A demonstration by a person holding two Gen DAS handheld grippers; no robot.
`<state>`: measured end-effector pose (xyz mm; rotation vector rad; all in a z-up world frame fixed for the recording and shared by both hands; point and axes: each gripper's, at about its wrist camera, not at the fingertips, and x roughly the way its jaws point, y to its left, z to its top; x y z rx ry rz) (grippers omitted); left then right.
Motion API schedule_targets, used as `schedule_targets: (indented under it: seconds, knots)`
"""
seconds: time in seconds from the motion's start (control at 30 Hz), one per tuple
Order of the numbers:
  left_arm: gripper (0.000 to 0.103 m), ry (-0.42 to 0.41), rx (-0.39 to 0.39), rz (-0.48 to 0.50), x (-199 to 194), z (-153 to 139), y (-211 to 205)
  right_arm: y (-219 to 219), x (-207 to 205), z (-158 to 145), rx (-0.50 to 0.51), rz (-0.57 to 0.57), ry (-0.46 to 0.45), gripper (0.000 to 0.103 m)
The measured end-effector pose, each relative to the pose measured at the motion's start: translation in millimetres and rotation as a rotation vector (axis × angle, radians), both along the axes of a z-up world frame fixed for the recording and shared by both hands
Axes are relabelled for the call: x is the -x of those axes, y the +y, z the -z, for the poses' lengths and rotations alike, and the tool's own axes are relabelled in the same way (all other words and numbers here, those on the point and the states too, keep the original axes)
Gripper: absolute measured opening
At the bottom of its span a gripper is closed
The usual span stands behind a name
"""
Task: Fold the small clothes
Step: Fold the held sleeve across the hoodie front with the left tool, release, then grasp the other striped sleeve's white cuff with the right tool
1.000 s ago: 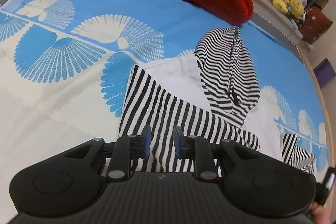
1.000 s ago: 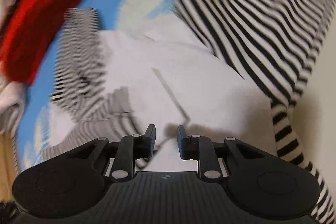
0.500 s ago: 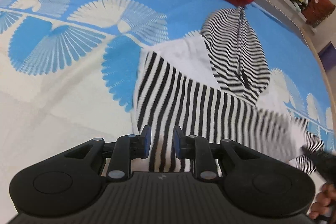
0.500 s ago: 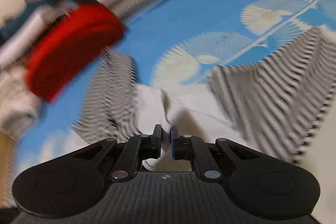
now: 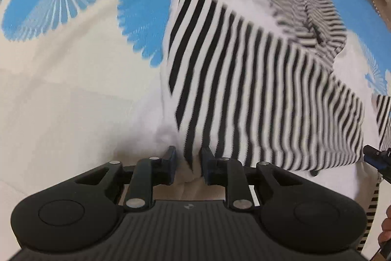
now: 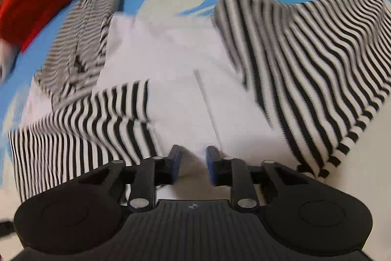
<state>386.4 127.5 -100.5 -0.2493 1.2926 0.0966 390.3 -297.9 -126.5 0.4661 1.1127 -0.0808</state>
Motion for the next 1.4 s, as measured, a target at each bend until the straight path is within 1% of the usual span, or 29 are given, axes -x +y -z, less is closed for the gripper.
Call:
schedule_targets:
  seconds: [0.07, 0.1, 0.13, 0.2, 0.23, 0.3, 0.4, 0.47, 0.6, 0.7, 0.87, 0.97, 1.1, 1.4]
  knots:
    - [0.026, -0.068, 0.009, 0.021, 0, -23, -6, -3, 2, -18, 0.01, -0.013, -0.05, 0.027]
    - [0.03, -0.097, 0.012, 0.035, 0, -33, -10, -6, 5, -22, 0.012, -0.01, -0.069, 0.03]
    - [0.035, -0.128, 0.015, 0.055, 0, -45, -15, -12, 7, -30, 0.009, -0.008, -0.089, 0.032]
    - [0.043, -0.186, 0.012, 0.098, 3, -64, -26, -29, 8, -44, 0.022, 0.006, -0.119, 0.033]
    - [0.045, -0.209, 0.003, 0.118, 5, -70, -33, -36, 6, -50, 0.032, 0.019, -0.129, 0.036]
    - [0.045, -0.223, -0.015, 0.149, 5, -74, -46, -57, 12, -59, 0.043, 0.037, -0.157, 0.038]
    - [0.045, -0.212, -0.008, 0.185, 6, -72, -61, -96, 20, -63, 0.103, 0.086, -0.181, 0.04]
    - [0.045, -0.209, -0.016, 0.21, 6, -71, -68, -127, 23, -61, 0.125, 0.15, -0.172, 0.04]
    - [0.045, -0.213, -0.032, 0.236, 10, -67, -76, -187, 37, -53, 0.12, 0.291, -0.129, 0.04]
    - [0.045, -0.213, -0.031, 0.236, 9, -66, -79, -221, 44, -51, 0.119, 0.349, -0.128, 0.04]
    - [0.045, -0.21, -0.029, 0.247, 6, -66, -87, -259, 49, -35, 0.106, 0.455, -0.129, 0.04]
    - [0.045, -0.209, -0.03, 0.251, 5, -64, -90, -275, 52, -24, 0.086, 0.504, -0.13, 0.04]
    - [0.045, -0.206, -0.033, 0.247, 4, -63, -90, -286, 51, -10, 0.056, 0.55, -0.127, 0.04]
    - [0.045, -0.208, -0.036, 0.243, 3, -64, -89, -303, 47, 11, -0.005, 0.615, -0.151, 0.04]
